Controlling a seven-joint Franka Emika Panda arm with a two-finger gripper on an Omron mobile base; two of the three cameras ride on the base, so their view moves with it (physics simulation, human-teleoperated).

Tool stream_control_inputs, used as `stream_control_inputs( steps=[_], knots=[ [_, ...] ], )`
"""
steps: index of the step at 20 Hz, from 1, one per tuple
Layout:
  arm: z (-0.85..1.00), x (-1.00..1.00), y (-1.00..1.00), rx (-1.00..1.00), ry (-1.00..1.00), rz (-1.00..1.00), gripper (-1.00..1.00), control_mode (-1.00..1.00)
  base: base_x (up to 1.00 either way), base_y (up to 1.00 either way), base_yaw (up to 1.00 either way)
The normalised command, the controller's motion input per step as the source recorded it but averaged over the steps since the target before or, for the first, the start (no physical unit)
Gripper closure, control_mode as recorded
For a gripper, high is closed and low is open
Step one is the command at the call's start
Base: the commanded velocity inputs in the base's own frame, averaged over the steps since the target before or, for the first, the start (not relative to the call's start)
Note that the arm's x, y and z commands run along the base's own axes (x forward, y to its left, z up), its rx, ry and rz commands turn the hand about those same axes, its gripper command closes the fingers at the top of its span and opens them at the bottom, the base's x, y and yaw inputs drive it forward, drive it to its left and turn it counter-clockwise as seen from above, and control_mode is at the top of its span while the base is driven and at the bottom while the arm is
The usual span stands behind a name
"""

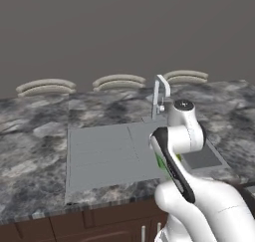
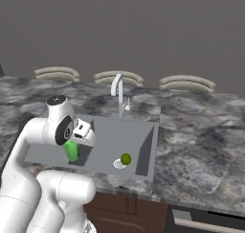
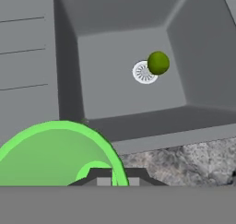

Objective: Pick the cup and saucepan and place them in the sink. Then turn on the water.

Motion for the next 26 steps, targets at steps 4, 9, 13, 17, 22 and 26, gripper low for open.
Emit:
stream_control_inputs(
  steps=[4, 9, 13, 17, 22, 26],
  knots=[
    [0.0, 0.57, 0.0, 0.01, 0.0, 0.0, 1.0, -1.0, 0.0, 0.0, 0.0],
    [-0.02, 0.56, 0.0, 0.01, 0.0, 0.0, 1.0, -1.0, 0.0, 0.0, 0.0],
    [-0.09, 0.47, 0.0, 0.05, 0.0, 0.0, 1.0, -1.0, 0.0, 0.0, 0.0],
    [-0.15, 0.46, -0.13, 0.07, 0.0, 0.0, 1.0, -1.0, 0.0, 0.0, 0.0],
    [-0.2, 0.4, -0.15, 0.06, 0.0, 0.0, 1.0, -1.0, 0.0, 0.0, 0.0],
    [-0.22, 0.29, -0.07, 0.0, 0.0, 0.0, 1.0, -1.0, 0.0, 0.0, 0.0]
  ],
)
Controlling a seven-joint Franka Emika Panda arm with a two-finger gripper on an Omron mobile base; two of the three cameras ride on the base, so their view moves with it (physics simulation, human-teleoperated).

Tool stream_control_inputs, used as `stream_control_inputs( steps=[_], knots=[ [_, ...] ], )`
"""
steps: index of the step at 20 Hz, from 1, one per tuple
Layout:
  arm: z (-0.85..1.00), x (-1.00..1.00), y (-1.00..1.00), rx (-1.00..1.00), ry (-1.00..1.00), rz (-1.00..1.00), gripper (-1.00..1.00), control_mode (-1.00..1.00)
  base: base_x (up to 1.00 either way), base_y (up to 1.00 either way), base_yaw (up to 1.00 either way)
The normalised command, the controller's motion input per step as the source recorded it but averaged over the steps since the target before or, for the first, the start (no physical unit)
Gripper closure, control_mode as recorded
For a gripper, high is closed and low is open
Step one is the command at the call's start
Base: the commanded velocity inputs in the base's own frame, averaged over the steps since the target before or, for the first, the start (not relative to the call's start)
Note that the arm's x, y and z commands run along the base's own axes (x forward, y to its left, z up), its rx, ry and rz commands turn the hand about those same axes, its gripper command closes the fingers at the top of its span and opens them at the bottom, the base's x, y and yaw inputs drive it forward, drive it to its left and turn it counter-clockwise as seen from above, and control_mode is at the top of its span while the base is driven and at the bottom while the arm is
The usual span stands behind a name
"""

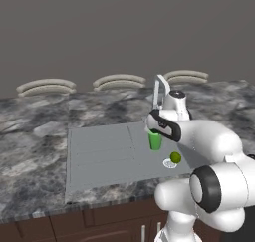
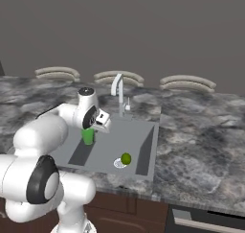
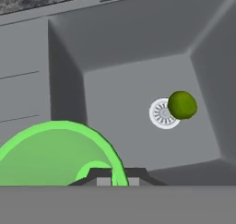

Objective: Pick the cup and saucepan and place them in the sink. Then turn on the water.

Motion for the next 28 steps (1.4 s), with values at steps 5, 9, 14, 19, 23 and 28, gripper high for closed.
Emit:
stream_control_inputs(
  steps=[5, 9, 14, 19, 23, 28],
  knots=[
    [-0.29, 0.21, 0.0, 0.0, 0.0, 0.0, 1.0, -1.0, 0.0, 0.0, 0.0],
    [-0.45, 0.18, 0.0, 0.0, 0.0, -0.02, 1.0, -1.0, 0.0, 0.0, 0.0],
    [-0.54, 0.14, 0.0, 0.0, 0.0, -0.02, 1.0, -1.0, 0.0, 0.0, 0.0],
    [-0.44, 0.13, 0.0, 0.01, 0.0, -0.02, 1.0, -1.0, 0.0, 0.0, 0.0],
    [-0.28, 0.2, 0.0, 0.02, 0.0, -0.01, 1.0, -1.0, 0.0, 0.0, 0.0],
    [-0.15, 0.28, -0.03, 0.04, 0.0, -0.01, 1.0, -1.0, 0.0, 0.0, 0.0]
  ],
)
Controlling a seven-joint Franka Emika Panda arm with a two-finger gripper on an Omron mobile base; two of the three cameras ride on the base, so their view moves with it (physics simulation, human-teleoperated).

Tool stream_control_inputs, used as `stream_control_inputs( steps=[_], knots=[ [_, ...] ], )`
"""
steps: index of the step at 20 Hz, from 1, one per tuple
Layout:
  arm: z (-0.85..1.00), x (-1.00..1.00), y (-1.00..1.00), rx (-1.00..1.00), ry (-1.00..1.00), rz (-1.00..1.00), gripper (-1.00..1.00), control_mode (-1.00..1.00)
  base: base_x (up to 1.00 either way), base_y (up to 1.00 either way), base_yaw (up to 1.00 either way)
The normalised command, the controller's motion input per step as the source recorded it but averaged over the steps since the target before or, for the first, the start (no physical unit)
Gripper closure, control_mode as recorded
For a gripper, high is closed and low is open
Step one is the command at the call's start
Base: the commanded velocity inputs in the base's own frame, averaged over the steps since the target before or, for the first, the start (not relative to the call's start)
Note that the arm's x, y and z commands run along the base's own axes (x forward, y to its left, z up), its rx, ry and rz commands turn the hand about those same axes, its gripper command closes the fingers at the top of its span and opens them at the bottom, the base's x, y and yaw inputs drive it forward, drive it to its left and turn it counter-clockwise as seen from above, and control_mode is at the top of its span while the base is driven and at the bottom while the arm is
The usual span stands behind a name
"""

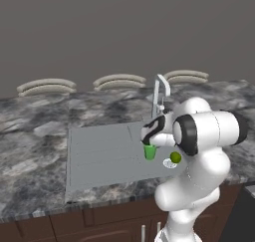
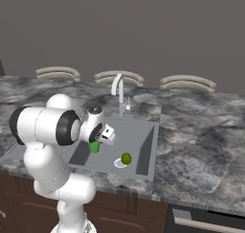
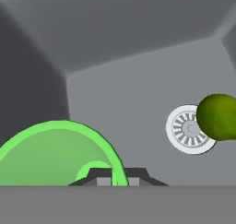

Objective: Pick the cup and saucepan and place them in the sink. Then turn on the water.

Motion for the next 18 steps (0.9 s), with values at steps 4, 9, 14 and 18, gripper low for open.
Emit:
stream_control_inputs(
  steps=[4, 9, 14, 18],
  knots=[
    [-0.03, 0.31, -0.21, 0.05, 0.0, 0.0, 1.0, -1.0, 0.0, 0.0, 0.0],
    [0.0, 0.31, -0.23, 0.03, 0.0, 0.0, 1.0, -1.0, 0.0, 0.0, 0.0],
    [-0.04, 0.23, -0.22, 0.01, 0.0, 0.0, 1.0, -1.0, 0.0, 0.0, 0.0],
    [-0.12, 0.21, -0.16, 0.0, 0.0, 0.0, 1.0, -1.0, 0.0, 0.0, 0.0]
  ],
)
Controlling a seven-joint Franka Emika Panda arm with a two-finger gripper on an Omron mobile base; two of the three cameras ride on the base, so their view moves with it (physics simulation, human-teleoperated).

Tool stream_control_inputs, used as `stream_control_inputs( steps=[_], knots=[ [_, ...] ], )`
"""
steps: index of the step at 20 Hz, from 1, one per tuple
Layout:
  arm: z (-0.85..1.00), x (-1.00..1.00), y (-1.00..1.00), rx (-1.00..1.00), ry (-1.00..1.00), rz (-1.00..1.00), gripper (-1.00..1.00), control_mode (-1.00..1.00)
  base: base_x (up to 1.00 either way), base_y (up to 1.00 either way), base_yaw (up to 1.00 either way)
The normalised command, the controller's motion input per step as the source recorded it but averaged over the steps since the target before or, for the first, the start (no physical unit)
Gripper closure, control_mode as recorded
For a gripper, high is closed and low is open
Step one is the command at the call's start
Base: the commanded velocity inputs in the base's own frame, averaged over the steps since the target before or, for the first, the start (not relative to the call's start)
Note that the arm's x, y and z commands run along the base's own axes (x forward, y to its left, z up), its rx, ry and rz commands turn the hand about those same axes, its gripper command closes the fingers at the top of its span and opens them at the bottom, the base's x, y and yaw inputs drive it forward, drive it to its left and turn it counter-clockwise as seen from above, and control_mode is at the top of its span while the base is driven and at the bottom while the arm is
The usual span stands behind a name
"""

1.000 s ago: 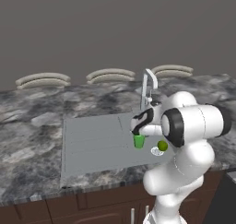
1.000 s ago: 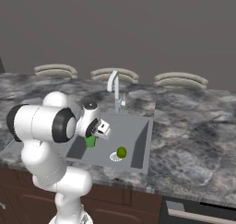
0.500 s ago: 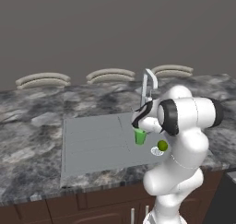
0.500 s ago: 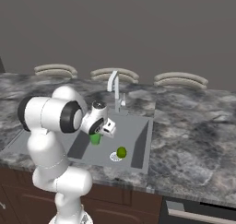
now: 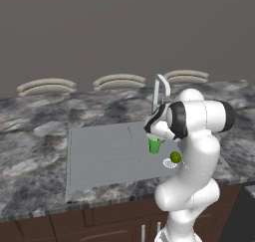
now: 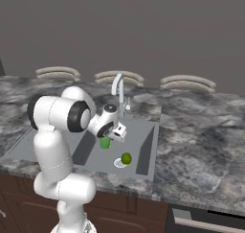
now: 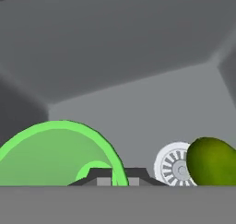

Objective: Pick the cup and saucepan and place them in the sink. Then turn on the water.

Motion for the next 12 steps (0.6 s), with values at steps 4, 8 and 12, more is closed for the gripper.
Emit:
stream_control_inputs(
  steps=[4, 8, 12],
  knots=[
    [-0.21, 0.23, -0.06, 0.0, 0.0, 0.0, 1.0, -1.0, 0.0, 0.0, 0.0],
    [-0.34, 0.18, 0.0, 0.0, 0.0, 0.0, 1.0, -1.0, 0.0, 0.0, 0.0],
    [-0.4, 0.16, 0.0, 0.0, 0.0, 0.0, 1.0, -1.0, 0.0, 0.0, 0.0]
  ],
)
